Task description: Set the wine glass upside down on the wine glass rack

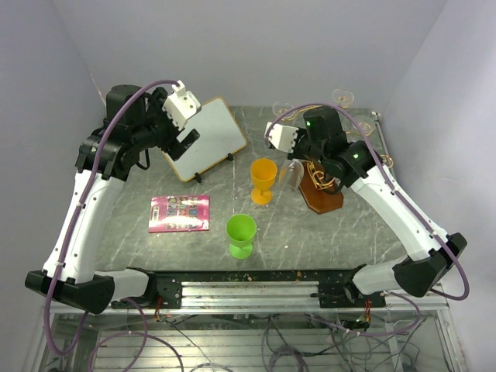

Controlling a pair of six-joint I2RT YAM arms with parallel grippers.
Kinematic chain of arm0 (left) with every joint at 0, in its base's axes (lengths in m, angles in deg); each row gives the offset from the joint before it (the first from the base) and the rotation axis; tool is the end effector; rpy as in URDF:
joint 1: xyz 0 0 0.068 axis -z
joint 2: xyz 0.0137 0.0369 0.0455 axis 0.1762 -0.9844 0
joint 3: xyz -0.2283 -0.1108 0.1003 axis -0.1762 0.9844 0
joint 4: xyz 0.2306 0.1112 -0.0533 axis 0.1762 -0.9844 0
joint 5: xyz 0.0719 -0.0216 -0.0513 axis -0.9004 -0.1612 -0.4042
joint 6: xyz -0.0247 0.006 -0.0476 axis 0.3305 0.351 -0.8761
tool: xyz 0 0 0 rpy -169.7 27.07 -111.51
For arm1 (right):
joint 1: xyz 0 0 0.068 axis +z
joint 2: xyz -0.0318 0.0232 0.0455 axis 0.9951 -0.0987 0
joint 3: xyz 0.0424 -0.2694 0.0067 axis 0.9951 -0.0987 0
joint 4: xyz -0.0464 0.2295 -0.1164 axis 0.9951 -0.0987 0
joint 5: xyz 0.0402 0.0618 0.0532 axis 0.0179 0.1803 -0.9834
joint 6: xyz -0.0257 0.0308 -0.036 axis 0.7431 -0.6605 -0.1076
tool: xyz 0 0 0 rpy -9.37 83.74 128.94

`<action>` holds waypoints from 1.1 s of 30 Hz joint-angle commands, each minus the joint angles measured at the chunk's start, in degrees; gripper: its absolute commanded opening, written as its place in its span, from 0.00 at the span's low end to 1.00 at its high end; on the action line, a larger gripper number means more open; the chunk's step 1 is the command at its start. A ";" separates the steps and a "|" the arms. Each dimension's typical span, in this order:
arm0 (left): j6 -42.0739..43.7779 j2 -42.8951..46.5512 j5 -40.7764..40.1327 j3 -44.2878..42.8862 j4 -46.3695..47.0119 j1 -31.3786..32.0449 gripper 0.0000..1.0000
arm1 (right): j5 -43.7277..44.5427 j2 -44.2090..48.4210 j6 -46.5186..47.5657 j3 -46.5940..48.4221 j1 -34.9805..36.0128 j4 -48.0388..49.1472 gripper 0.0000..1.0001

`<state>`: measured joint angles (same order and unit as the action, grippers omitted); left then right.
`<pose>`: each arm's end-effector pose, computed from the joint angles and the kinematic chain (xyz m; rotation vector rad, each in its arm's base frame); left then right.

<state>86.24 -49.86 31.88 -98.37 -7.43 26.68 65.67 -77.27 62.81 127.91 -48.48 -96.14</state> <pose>0.2281 -0.0774 0.4683 0.9988 1.7245 -0.0706 0.2388 0.1635 0.4091 -1.4846 1.6215 -0.4229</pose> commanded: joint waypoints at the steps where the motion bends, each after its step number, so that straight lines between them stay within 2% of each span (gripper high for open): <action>1: 0.77 1.64 -1.01 0.78 2.16 -0.72 1.00 | 0.31 -0.39 0.85 2.90 1.18 0.95 0.00; 10: 0.69 1.75 -1.09 0.72 2.08 -0.71 1.00 | 2.84 -2.24 1.00 3.83 2.38 1.80 0.00; 19: 0.73 1.78 -1.11 0.78 2.09 -0.74 1.00 | 7.95 -2.88 2.96 2.31 2.90 3.98 0.00; 33: 1.14 2.20 -1.27 1.31 2.05 -0.74 1.00 | 10.75 -3.00 5.77 -1.01 3.01 6.06 0.00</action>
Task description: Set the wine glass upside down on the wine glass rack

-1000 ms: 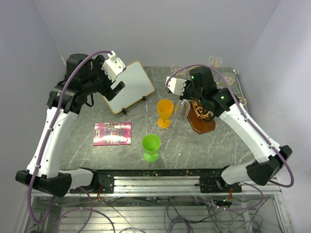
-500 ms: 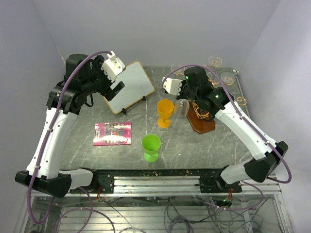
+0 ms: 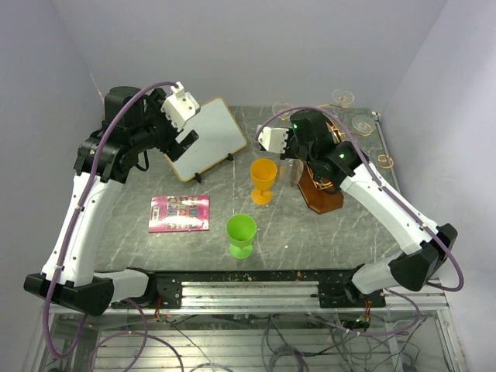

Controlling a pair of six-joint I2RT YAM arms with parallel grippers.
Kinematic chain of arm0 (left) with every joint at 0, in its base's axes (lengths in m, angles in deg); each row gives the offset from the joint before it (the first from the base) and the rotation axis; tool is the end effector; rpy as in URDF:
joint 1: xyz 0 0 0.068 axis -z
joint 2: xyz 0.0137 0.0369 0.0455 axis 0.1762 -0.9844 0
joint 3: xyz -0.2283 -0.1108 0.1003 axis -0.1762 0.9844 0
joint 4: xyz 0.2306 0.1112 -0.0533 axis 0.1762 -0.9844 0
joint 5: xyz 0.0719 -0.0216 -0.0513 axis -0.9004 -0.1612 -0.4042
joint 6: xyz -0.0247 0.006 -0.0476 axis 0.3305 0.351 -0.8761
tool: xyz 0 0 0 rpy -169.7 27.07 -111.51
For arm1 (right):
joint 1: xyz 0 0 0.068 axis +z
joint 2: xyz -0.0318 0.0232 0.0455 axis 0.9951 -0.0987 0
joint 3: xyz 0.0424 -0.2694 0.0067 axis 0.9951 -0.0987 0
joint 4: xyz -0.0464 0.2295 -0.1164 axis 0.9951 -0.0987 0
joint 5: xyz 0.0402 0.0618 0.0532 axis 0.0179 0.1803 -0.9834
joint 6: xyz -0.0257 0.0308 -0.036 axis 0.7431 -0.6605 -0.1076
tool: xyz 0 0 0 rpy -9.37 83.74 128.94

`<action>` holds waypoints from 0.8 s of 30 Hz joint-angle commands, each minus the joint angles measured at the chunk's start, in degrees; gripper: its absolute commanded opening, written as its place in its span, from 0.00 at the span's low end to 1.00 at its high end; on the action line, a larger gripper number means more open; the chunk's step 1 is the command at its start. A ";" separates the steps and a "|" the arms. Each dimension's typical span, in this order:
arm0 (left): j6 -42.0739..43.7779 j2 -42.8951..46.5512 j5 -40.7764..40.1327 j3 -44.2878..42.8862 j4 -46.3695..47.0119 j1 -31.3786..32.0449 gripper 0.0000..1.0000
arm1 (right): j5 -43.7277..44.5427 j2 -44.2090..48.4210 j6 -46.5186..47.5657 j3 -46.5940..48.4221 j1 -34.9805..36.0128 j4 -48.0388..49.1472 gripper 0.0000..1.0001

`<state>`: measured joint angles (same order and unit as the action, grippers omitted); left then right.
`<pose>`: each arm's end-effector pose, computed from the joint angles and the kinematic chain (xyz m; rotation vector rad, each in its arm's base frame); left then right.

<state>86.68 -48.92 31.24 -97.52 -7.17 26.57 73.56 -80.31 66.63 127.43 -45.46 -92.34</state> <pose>0.2245 -0.0755 0.4679 0.9961 1.7205 -0.0518 0.2473 0.1839 0.3982 -1.5184 1.5843 -0.5809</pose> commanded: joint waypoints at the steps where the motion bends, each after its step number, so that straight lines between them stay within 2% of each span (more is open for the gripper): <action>1: 0.74 1.28 -0.70 0.51 1.76 -0.69 1.00 | 2.92 -0.06 1.88 -0.53 0.03 2.30 0.00; 13: 0.87 1.46 -0.46 0.64 1.69 -0.70 1.00 | 6.03 0.14 1.77 -3.13 0.06 3.16 0.03; 24: 0.96 1.19 -0.39 0.76 1.68 -0.72 1.00 | 5.20 0.99 0.95 -4.48 0.11 2.31 0.11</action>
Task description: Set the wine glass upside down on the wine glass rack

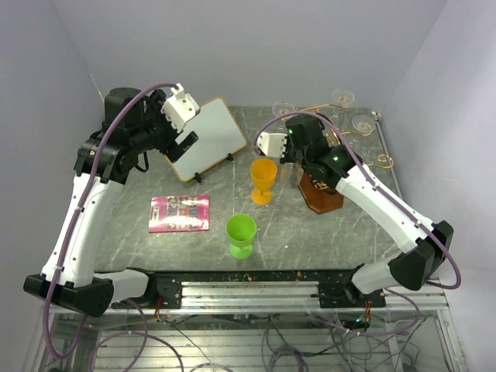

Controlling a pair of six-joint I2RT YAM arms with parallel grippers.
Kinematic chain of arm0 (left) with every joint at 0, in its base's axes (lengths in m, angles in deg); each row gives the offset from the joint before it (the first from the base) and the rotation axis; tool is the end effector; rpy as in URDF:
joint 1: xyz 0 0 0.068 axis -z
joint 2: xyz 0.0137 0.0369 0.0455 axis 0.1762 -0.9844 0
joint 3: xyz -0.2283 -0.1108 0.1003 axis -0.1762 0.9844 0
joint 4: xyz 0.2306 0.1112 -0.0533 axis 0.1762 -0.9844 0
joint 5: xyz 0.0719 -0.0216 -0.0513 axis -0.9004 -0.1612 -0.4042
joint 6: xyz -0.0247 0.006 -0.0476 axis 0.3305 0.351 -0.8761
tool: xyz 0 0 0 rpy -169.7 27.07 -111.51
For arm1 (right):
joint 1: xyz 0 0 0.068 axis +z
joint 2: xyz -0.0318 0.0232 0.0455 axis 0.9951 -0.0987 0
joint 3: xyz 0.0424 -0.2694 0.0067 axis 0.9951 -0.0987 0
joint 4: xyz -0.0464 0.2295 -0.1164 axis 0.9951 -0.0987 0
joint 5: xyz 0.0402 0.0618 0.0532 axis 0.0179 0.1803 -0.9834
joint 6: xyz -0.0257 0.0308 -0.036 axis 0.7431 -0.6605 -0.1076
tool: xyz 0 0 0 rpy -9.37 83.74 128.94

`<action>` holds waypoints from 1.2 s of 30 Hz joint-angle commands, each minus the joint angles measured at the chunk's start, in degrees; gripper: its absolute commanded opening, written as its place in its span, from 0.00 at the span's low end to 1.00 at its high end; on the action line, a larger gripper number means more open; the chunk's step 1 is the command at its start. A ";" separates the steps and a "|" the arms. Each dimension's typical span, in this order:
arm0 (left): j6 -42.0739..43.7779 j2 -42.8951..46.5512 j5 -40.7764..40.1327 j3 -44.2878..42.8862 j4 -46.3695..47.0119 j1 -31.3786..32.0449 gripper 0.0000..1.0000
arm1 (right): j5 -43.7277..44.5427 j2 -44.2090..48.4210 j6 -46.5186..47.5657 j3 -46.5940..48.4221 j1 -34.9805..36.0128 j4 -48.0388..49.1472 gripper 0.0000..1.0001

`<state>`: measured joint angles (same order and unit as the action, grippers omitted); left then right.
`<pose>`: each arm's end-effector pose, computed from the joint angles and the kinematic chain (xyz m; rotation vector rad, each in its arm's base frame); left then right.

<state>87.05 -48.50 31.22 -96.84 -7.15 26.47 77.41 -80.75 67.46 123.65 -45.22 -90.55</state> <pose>0.2234 -0.0747 0.4659 1.0013 1.7221 -0.0472 0.2512 0.1858 0.3777 -1.5417 1.6187 -0.6619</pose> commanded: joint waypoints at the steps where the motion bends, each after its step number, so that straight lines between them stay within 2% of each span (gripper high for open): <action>1: 0.63 0.79 -0.35 0.13 1.65 -0.59 1.00 | 1.24 1.47 0.02 -0.75 -0.17 0.34 0.12; 14: 0.83 0.87 -0.16 0.74 1.72 -0.68 1.00 | 0.69 2.49 -0.37 -0.86 -0.26 -1.50 0.19; 26: -0.31 0.21 1.85 2.10 2.50 -0.94 1.00 | 1.72 4.55 -0.47 -0.88 -1.65 -2.65 0.34; 36: -8.73 -1.10 7.10 5.73 7.30 -1.11 0.99 | 1.50 7.13 -0.86 -1.05 -4.59 -3.52 0.46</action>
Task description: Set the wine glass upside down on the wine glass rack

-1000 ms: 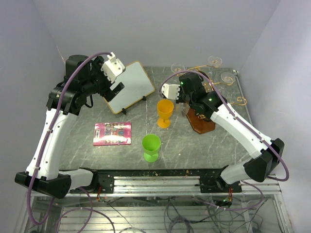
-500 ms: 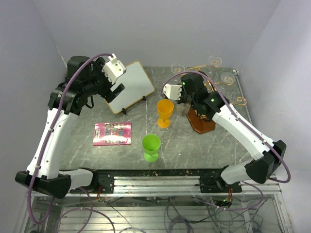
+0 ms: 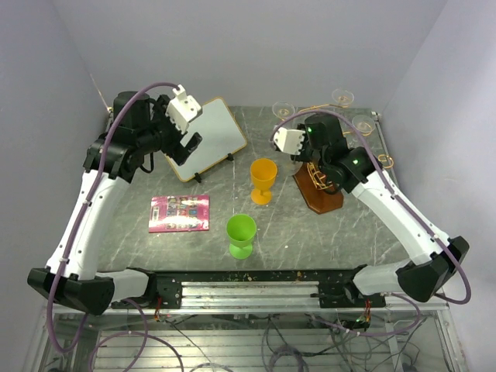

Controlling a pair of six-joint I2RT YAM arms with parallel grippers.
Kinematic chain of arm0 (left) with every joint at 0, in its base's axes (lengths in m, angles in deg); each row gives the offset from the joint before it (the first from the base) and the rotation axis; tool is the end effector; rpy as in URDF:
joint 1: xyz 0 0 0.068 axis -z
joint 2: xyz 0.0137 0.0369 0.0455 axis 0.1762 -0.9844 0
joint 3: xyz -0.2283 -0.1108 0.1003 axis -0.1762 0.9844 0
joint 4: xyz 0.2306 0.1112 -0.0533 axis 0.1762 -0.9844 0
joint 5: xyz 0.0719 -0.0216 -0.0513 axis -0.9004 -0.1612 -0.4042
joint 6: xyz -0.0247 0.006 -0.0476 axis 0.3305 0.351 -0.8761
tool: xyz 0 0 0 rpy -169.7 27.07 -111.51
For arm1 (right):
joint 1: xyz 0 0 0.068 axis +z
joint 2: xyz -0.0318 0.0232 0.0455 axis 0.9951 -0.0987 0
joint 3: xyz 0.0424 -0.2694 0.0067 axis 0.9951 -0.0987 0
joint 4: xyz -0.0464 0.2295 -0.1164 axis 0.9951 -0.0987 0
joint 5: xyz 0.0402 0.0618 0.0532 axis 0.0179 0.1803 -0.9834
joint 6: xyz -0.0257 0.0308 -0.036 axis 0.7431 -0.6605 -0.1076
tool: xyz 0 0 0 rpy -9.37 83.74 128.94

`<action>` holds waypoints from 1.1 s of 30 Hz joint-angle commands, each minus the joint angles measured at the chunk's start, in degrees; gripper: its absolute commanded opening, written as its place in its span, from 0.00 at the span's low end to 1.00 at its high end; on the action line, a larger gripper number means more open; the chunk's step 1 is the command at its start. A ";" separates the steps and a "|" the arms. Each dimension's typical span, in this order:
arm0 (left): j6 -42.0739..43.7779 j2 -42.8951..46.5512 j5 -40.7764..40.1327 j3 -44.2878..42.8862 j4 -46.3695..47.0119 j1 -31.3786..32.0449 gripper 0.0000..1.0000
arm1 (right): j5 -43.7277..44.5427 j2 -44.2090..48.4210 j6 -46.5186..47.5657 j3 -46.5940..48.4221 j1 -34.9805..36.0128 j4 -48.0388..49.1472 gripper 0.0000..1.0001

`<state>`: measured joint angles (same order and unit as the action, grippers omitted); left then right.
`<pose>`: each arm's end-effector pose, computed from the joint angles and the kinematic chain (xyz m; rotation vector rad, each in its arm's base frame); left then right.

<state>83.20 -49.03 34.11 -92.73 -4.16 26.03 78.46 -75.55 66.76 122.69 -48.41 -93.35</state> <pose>0.2349 -0.0779 0.4471 0.9706 1.7663 -0.1429 0.2390 0.1548 0.3934 -1.4594 1.6675 -0.7047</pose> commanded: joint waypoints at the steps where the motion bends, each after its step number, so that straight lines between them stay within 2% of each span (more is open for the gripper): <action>1: -5.91 -0.69 4.78 2.05 4.98 -0.67 0.99 | 0.37 2.15 -0.20 -0.02 -1.83 -0.86 0.46; 5: -13.76 -2.23 7.16 3.05 8.61 -0.67 0.97 | -1.66 2.72 -1.37 1.77 -4.25 -1.96 0.48; 7: -18.24 -3.88 9.85 2.72 10.35 -0.57 0.94 | -5.26 2.79 -3.44 4.66 -6.27 -4.00 0.49; 11: -24.10 -7.35 10.22 2.09 13.00 1.52 0.92 | -10.69 3.62 -5.84 8.61 -10.76 -5.04 0.51; 22: -26.42 -20.74 0.37 -4.03 12.42 13.68 0.87 | -15.28 6.75 -9.03 9.59 -19.58 -4.03 0.51; 33: -25.41 -33.74 -2.22 -11.07 8.51 20.01 0.71 | -16.74 8.78 -9.40 7.68 -23.30 -3.95 0.51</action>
<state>57.81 -80.41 33.60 -100.88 5.85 44.58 62.96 -67.55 58.37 130.97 -70.95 -97.19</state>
